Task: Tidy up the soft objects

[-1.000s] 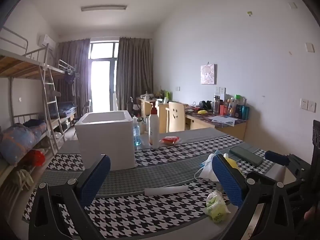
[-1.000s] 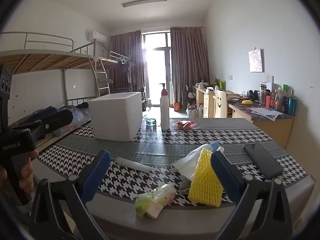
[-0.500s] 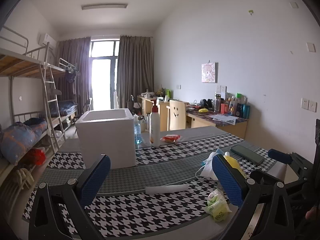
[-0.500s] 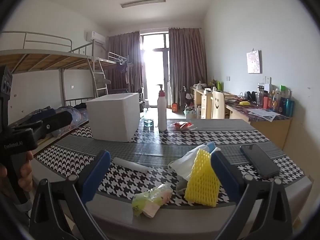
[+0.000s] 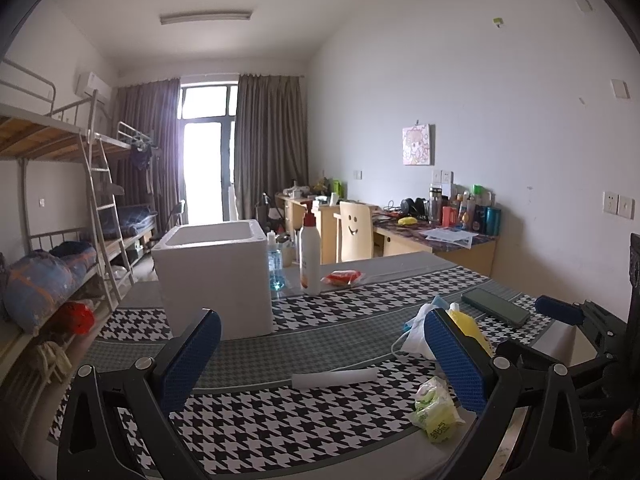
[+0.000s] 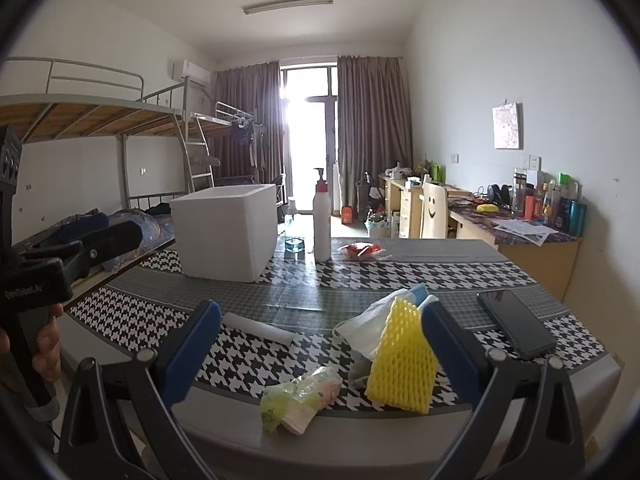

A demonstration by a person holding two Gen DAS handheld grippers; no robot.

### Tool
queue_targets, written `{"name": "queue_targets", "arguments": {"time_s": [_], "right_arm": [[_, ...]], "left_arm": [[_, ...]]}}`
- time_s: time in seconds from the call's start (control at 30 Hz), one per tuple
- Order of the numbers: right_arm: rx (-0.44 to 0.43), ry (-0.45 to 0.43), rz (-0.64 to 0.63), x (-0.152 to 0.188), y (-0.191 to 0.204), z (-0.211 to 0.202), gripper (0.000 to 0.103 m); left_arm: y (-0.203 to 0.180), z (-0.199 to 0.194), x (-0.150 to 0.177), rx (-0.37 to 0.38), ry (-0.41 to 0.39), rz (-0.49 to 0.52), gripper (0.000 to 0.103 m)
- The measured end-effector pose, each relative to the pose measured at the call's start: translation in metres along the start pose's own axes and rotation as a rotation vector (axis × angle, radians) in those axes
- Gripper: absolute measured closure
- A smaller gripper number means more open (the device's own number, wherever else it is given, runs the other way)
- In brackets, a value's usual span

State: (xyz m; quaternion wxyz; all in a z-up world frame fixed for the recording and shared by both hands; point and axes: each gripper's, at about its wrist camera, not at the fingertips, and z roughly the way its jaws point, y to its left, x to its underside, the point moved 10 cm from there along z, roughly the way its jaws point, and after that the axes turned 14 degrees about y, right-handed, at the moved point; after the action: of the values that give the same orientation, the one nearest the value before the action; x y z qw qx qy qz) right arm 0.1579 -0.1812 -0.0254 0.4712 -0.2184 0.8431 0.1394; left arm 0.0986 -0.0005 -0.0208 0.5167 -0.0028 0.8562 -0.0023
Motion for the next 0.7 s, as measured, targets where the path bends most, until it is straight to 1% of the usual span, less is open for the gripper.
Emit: {"name": "queue_targets", "arguments": {"time_s": [0.23,0.37,0.7], "right_arm": [[0.004,-0.002,0.003,0.002,-0.002,0.001,0.001],[0.005,0.0,0.005,0.003,-0.003,0.002,0.001],[0.006,0.008,0.018,0.003,-0.006,0.006,0.001]], "left_arm": [[0.001,-0.001,0.003,0.001,0.009,-0.001,0.001],[0.0,0.004,0.004,-0.009,0.018,-0.001,0.001],[-0.001,0.012,0.006,-0.006,0.034,-0.005,0.001]]}}
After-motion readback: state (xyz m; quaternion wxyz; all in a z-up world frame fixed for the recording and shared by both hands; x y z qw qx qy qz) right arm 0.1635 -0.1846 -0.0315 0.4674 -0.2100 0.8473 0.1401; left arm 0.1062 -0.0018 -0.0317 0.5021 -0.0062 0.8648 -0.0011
